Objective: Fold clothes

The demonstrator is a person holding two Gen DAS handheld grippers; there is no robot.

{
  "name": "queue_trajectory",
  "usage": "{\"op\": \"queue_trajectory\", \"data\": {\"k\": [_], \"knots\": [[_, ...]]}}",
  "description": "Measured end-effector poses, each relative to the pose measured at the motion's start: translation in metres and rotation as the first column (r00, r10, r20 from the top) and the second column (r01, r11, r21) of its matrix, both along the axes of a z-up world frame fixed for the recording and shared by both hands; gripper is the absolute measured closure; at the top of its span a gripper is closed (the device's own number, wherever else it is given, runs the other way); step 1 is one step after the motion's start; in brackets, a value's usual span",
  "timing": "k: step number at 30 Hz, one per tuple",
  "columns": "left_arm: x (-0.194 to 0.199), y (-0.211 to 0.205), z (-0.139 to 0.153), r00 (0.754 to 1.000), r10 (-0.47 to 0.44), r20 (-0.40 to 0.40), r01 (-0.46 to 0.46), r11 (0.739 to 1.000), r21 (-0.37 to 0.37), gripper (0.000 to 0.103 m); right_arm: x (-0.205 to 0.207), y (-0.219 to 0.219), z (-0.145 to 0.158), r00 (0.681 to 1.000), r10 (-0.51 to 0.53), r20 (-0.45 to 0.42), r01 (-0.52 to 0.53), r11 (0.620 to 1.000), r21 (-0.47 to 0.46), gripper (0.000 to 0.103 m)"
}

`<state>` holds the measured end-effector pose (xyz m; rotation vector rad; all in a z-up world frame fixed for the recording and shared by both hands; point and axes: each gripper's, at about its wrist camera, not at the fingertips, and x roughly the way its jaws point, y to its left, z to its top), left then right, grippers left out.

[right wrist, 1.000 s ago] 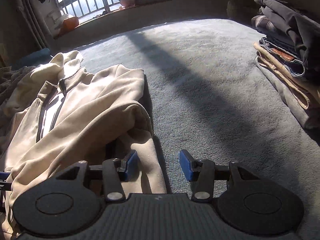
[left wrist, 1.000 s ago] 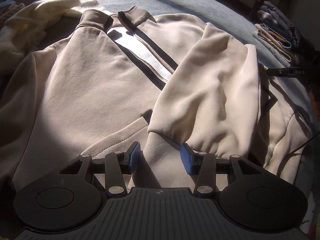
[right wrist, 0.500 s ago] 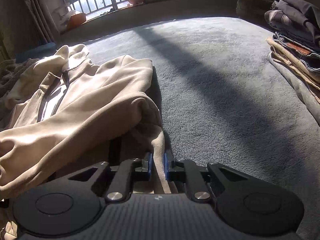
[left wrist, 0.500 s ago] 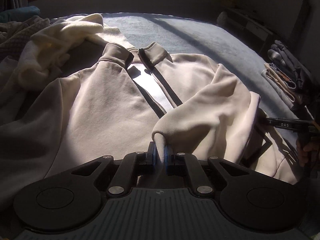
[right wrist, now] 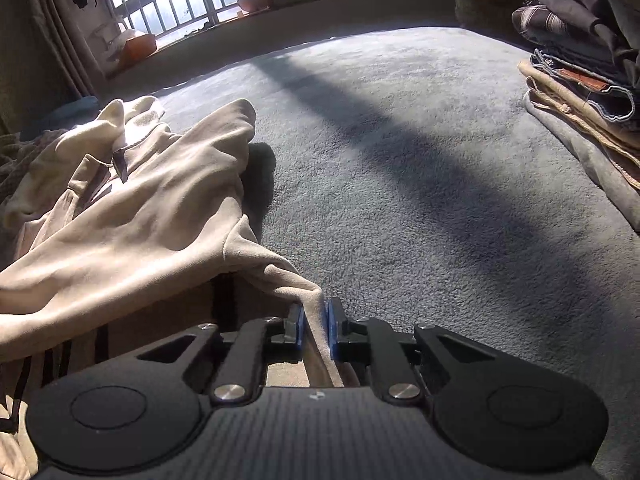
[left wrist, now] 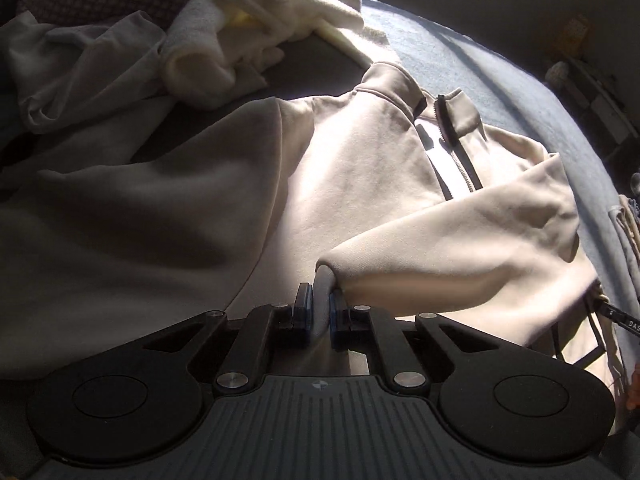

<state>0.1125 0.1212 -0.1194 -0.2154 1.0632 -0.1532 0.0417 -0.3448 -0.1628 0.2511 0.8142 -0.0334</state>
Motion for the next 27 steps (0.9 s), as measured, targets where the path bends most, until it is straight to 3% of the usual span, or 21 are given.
{"op": "queue_trajectory", "data": {"k": [4, 10, 12, 14, 19, 23, 27], "knots": [[-0.008, 0.0, -0.004, 0.998, -0.042, -0.043, 0.042, 0.999, 0.007, 0.096, 0.0, 0.001, 0.001, 1.0, 0.003, -0.002, -0.003, 1.0, -0.015, 0.091], [-0.013, 0.001, 0.013, 0.987, -0.113, -0.114, 0.117, 0.993, 0.022, 0.089, 0.002, -0.001, 0.001, 1.0, 0.025, -0.004, -0.025, 0.999, -0.024, 0.087], [-0.013, 0.005, 0.029, 0.984, -0.133, -0.12, 0.135, 0.991, 0.012, 0.074, 0.001, -0.005, 0.002, 0.999, 0.045, -0.001, -0.045, 0.999, -0.013, 0.08], [-0.014, 0.009, 0.047, 0.983, -0.148, -0.112, 0.151, 0.988, 0.022, 0.067, -0.002, -0.009, 0.003, 0.998, 0.067, 0.007, -0.066, 0.998, -0.015, 0.074], [-0.004, -0.004, 0.094, 0.975, -0.215, -0.058, 0.22, 0.971, 0.096, 0.063, -0.015, -0.014, 0.011, 0.984, 0.167, 0.063, -0.164, 0.985, -0.051, 0.069], [0.031, -0.049, 0.107, 0.967, -0.254, -0.023, 0.255, 0.959, 0.121, 0.057, -0.012, -0.013, 0.019, 0.957, 0.256, 0.136, -0.254, 0.967, -0.033, 0.068], [0.08, -0.129, 0.099, 0.936, -0.351, 0.023, 0.346, 0.93, 0.127, 0.056, 0.009, 0.006, 0.015, 0.924, 0.352, 0.152, -0.336, 0.934, -0.124, 0.068]]}}
